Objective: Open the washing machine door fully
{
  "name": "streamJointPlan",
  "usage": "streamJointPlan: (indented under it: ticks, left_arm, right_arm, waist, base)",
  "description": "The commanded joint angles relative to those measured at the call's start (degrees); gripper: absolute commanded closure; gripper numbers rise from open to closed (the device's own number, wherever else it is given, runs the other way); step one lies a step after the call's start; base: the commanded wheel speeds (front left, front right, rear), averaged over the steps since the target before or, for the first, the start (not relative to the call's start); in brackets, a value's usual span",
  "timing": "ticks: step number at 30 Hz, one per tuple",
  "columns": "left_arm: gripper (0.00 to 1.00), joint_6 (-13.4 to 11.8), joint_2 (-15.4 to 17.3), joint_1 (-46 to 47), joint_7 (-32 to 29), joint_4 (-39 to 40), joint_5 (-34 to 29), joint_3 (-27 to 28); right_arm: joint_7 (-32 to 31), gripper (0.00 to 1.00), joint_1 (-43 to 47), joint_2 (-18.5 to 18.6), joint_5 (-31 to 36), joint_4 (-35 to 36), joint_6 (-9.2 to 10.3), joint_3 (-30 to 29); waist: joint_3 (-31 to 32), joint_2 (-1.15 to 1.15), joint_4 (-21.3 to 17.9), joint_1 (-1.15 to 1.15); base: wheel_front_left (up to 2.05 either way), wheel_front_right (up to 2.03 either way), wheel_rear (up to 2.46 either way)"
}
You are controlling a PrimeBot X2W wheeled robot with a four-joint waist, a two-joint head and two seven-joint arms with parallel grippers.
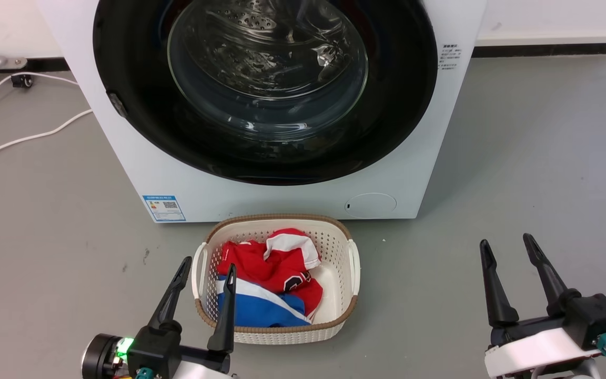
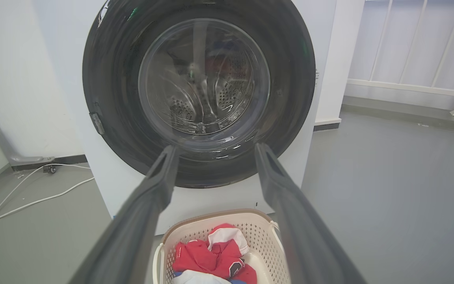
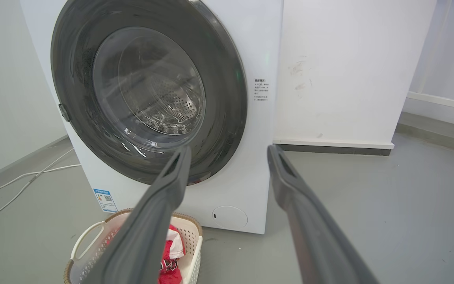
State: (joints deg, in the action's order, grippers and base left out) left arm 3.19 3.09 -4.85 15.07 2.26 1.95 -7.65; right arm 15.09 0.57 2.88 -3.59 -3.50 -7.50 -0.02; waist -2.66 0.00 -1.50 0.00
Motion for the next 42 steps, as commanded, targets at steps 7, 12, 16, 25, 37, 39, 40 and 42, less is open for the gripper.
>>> streamJointPlan:
  ticks: [7,12,16,25,37,39,40,42]
  left_arm:
    - [0.00,0.68,-0.18,0.74,0.16,-0.12,-0.15,-0.56]
    - [0.00,1.05,-0.22,1.60,0.16,0.10,-0.28,-0.76]
    - [0.00,1.32,-0.23,3.02,0.16,0.46,-0.51,-1.26]
    - [0.00,1.58,-0.23,6.22,0.16,0.88,0.06,-1.89]
    - [0.00,1.23,-0.24,10.41,0.16,1.90,1.16,-3.85]
    - [0.00,1.18,-0.24,11.07,0.16,1.99,1.30,-4.22]
    - [0.00,1.16,-0.25,11.48,0.16,2.10,1.36,-4.41]
    - [0.00,0.92,-0.25,12.10,0.16,2.24,1.43,-4.80]
  right_arm:
    - [0.12,0.00,-2.02,-0.01,-1.20,0.16,0.02,0.28]
    - [0.12,0.00,-4.64,-0.01,-2.61,-0.22,0.02,-0.77]
    - [0.11,0.75,-8.04,-0.03,-7.17,-2.25,0.02,-3.35]
    - [-8.51,1.00,-23.77,6.15,-25.59,-10.22,0.02,-9.67]
    - [-34.86,1.00,-51.03,15.27,-42.00,-21.49,0.01,-14.10]
    - [-38.42,1.00,-55.42,15.89,-43.19,-23.45,0.01,-14.60]
    - [-40.15,1.00,-57.57,16.19,-43.79,-24.49,0.01,-15.09]
    - [-43.46,1.00,-61.66,16.29,-44.84,-26.46,0.01,-15.53]
  waist:
    - [-1.35,0.00,0.73,0.00]
    - [-3.33,0.00,1.27,0.00]
    - [-5.88,0.00,2.14,0.00]
    - [-11.31,0.00,4.58,0.00]
    - [-17.46,0.00,8.44,0.00]
    - [-18.42,0.00,9.08,0.00]
    - [-18.99,0.00,9.48,0.00]
    - [-19.95,0.00,10.19,0.00]
  base:
    - [0.00,0.00,0.00]
    - [0.00,0.00,0.00]
    - [0.00,0.00,0.00]
    - [0.00,0.00,0.00]
    - [0.00,0.00,0.00]
    - [0.00,0.00,0.00]
    - [0.00,0.00,0.00]
    - [0.00,0.00,0.00]
